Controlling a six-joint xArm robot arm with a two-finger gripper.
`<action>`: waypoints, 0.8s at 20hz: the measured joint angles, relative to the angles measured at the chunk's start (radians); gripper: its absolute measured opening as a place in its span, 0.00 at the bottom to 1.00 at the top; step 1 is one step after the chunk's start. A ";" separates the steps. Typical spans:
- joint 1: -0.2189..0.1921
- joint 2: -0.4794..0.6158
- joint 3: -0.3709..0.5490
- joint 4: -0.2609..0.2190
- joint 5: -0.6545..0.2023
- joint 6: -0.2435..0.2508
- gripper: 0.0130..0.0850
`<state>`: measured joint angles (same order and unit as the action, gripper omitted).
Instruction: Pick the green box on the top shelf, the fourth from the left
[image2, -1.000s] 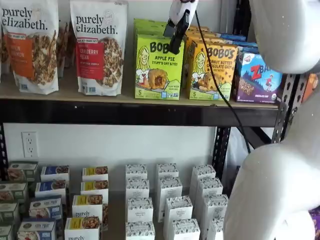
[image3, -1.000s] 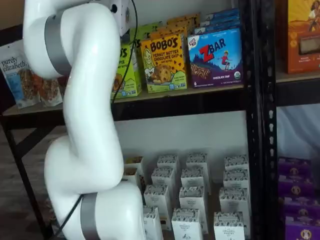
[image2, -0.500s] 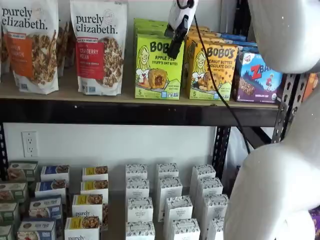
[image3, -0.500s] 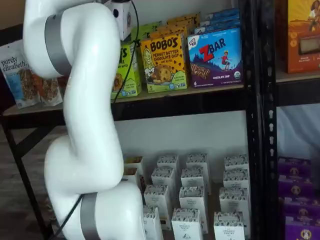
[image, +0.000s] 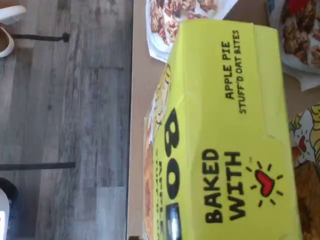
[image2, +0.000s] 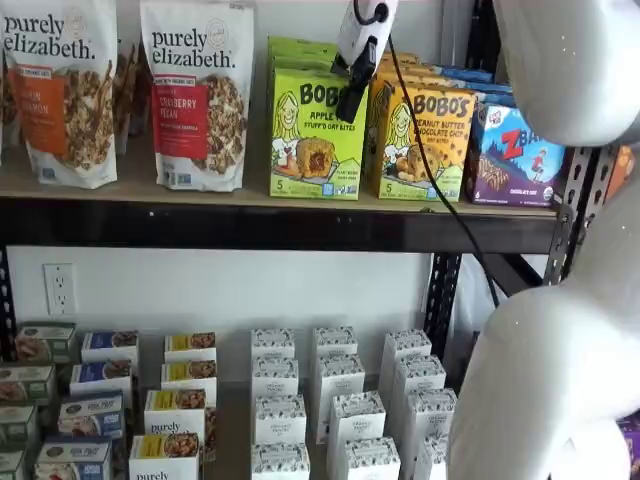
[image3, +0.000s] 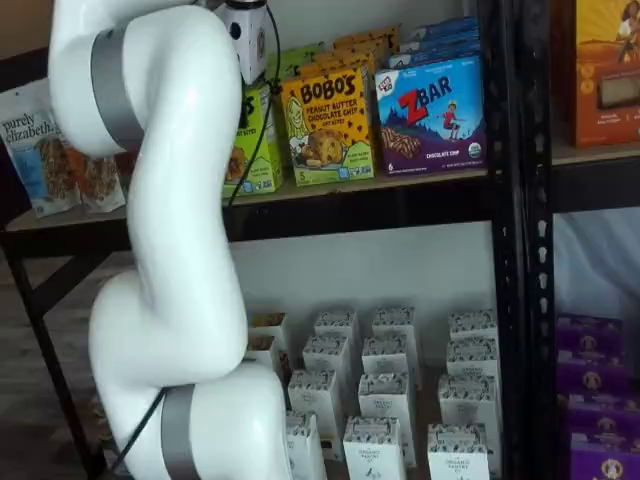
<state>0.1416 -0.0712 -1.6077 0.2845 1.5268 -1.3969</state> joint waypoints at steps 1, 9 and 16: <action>0.000 0.000 0.000 0.000 0.000 0.000 1.00; 0.003 0.001 0.000 -0.004 0.003 0.002 0.72; 0.007 0.006 -0.014 -0.012 0.023 0.008 0.67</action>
<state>0.1488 -0.0655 -1.6214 0.2730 1.5494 -1.3889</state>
